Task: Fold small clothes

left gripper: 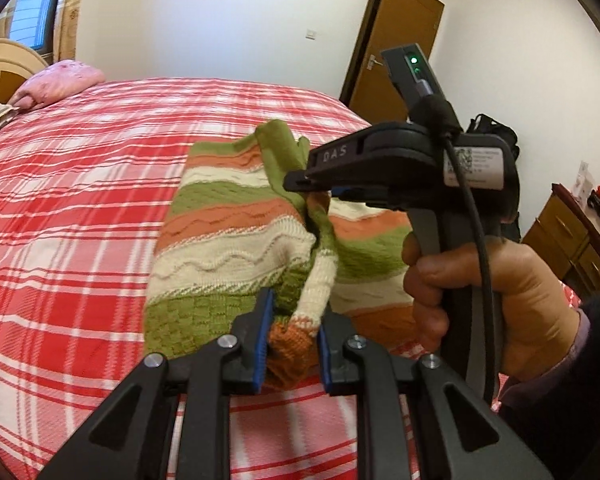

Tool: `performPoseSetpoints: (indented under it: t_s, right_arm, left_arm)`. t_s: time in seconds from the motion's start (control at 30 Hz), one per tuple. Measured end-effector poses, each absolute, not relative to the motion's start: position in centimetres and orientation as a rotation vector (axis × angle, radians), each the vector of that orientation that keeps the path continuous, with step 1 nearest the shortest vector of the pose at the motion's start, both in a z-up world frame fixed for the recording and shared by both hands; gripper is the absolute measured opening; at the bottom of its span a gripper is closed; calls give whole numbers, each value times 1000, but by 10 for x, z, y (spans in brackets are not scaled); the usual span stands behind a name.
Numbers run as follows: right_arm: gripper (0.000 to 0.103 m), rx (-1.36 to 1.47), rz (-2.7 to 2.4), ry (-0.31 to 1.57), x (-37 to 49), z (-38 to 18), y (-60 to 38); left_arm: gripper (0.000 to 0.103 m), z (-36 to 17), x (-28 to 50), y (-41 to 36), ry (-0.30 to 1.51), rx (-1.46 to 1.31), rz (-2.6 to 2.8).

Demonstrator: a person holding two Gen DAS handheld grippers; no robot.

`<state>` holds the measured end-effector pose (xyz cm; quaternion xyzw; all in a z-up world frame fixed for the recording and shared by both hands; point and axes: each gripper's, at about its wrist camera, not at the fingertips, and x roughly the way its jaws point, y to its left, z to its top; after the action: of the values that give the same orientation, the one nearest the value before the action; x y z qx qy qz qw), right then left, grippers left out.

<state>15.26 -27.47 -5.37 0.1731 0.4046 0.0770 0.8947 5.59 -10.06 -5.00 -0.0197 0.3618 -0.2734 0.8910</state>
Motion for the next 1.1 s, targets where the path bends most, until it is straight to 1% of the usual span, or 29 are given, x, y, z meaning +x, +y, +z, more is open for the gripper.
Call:
performPoseSetpoints:
  t_s: [0.5, 0.63, 0.97, 1.1]
  right_arm:
    - [11, 369, 106, 831, 135, -49, -347]
    - [11, 363, 98, 836, 136, -53, -360]
    - [11, 372, 90, 839, 137, -57, -385]
    - [11, 437, 103, 855, 141, -66, -402]
  left_arm:
    - [21, -34, 43, -174, 723, -6, -697]
    - [21, -38, 46, -195, 748, -10, -718]
    - [21, -44, 52, -211, 760, -10, -740]
    - [21, -47, 52, -225, 760, -3, -755]
